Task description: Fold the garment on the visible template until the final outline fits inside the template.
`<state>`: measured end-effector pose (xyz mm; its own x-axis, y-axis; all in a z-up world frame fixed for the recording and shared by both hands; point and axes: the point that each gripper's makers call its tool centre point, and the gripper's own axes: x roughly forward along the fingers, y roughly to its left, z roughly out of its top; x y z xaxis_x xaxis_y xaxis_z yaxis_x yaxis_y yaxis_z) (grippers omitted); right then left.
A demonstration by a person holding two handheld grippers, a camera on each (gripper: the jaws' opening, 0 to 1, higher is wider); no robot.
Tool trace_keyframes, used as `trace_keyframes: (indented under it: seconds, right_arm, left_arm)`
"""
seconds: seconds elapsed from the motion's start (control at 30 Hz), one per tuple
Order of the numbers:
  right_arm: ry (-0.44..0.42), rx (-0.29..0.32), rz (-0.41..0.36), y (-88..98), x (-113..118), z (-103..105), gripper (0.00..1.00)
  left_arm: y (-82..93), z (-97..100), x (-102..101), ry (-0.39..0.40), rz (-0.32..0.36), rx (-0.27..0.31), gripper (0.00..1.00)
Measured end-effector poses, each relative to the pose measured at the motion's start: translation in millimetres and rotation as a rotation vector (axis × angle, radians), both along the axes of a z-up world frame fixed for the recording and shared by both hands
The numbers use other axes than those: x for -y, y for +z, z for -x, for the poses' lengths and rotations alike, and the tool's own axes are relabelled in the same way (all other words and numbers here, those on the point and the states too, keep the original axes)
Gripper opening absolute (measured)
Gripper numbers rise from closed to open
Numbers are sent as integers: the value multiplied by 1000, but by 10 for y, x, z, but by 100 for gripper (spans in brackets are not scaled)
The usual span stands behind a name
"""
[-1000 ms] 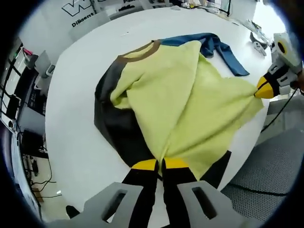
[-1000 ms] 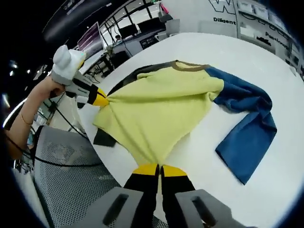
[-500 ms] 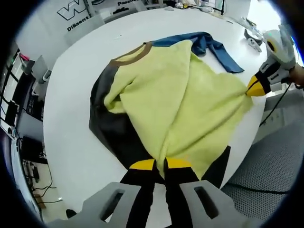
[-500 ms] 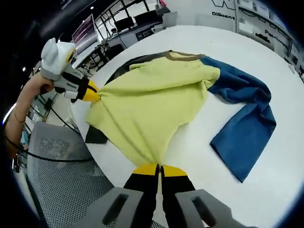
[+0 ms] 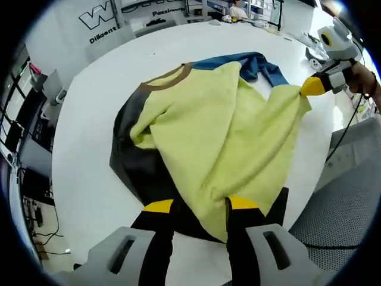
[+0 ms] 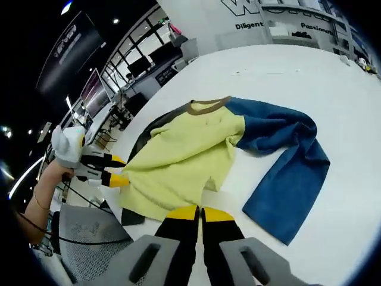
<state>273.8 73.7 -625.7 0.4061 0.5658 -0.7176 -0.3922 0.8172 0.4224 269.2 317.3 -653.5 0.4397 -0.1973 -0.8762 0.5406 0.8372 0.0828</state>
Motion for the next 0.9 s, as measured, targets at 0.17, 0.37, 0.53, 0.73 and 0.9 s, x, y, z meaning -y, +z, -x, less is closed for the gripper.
trace_keyframes:
  seconds: [0.17,0.37,0.53,0.73,0.9]
  right_arm:
    - [-42,-14,-1,-38,105,-43,0]
    - [-63,-27,13,-99,196,-70,0]
    - [-62,-32,18,-123,240,-82,0]
    - [-57,-40,27,-153,276,-83,0]
    - [-49,-46,33,-176,274,-68,0]
  left_arm:
    - [13,-15,-75,3,-28,4,33]
    - [5,-72,-251,12,-80,27,22]
    - [-23,-109,-264,96,-38,35,27]
    - [-83,-131,-365,127,-85,26,37]
    - [-146,-161,-383,184,-57,13,35]
